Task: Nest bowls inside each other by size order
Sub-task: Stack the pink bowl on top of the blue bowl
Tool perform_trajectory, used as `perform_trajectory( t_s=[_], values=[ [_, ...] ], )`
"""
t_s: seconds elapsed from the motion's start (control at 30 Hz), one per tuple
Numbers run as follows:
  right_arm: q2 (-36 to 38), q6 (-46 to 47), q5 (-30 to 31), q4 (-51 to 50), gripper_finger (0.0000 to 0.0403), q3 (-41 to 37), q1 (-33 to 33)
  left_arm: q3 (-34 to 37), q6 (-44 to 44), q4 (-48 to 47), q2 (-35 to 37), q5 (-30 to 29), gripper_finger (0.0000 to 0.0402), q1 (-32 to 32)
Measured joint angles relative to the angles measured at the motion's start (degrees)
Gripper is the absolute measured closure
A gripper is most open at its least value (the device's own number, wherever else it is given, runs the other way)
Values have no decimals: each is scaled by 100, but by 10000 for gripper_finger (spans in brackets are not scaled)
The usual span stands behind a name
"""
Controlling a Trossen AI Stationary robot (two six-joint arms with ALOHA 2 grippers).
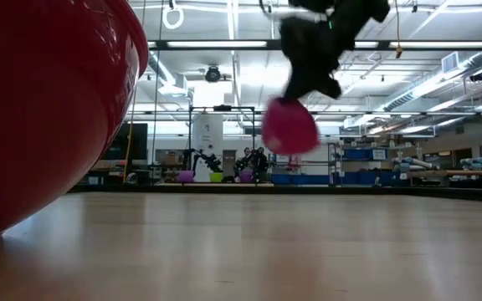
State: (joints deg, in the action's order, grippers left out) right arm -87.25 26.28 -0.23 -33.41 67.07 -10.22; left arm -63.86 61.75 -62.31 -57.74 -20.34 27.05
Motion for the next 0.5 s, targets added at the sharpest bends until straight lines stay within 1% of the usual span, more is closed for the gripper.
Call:
perform_trajectory(
  t_s=[0.13, 0.3, 0.4, 0.5],
  values=[
    [-9, 114, -199, 1431, 385, 0, 840, 0, 66, -202, 11, -378, 240, -209],
    [-399, 12, -495, 3264, 385, 4, 1520, 0, 70, -199, 5, -745, 240, -399],
    [-718, -217, -619, 3810, 385, 157, 1748, 0, 64, -201, 13, -794, 240, -536],
    [-1138, -752, -966, 3944, 385, 474, 1909, 0, 62, -198, 16, -798, 240, -630]
  ],
)
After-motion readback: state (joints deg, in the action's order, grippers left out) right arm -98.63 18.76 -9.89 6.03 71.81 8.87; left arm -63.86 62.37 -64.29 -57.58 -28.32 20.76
